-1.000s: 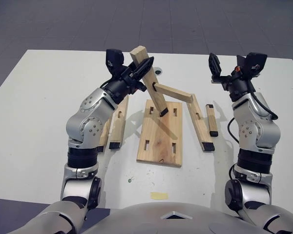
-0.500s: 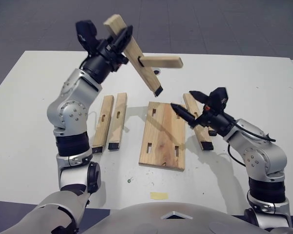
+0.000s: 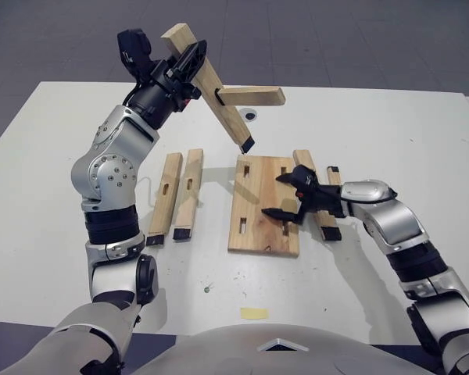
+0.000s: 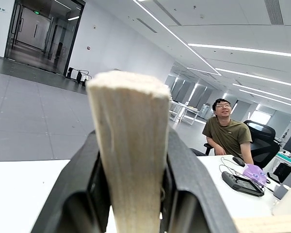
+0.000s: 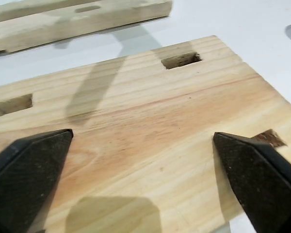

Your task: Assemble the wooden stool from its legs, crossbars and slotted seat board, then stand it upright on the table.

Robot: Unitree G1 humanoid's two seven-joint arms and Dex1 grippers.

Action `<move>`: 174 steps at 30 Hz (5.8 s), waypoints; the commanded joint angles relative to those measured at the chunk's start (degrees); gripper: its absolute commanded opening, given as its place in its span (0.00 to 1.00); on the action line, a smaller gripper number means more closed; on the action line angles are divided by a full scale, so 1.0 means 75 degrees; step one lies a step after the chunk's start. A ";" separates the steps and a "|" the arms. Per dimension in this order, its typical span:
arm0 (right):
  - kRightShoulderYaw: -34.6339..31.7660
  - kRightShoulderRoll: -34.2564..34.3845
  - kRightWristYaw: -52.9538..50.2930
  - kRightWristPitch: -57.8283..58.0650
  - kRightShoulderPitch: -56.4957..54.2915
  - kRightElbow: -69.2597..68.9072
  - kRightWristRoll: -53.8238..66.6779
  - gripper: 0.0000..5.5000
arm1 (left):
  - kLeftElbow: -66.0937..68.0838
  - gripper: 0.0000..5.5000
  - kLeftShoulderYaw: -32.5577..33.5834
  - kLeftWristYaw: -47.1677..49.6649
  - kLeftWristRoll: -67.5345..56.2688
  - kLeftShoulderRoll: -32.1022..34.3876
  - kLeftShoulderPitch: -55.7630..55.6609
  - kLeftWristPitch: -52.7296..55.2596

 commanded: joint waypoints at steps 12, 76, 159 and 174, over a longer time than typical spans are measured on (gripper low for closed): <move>-0.2141 0.2298 -0.2972 -0.2225 -0.0035 0.0415 0.0359 0.98 | -0.0084 0.19 -0.0179 0.0036 0.0331 -0.0074 0.0341 -0.0159; -0.1787 0.2502 -0.3947 -0.1424 0.3489 -0.2916 -0.0851 0.98 | -0.1257 0.19 0.0143 0.0251 -0.0026 0.1244 0.2474 0.0823; -0.1953 0.3105 -0.4857 -0.1704 0.3913 -0.2778 -0.1269 0.98 | -0.1852 0.37 -0.1836 -0.0946 0.2122 0.4197 0.4828 0.2891; -0.5186 0.2947 -0.4999 0.0891 0.0481 -0.3643 0.5209 0.98 | -0.1217 0.37 -0.1041 -0.0421 0.2688 0.1980 0.1357 -0.0832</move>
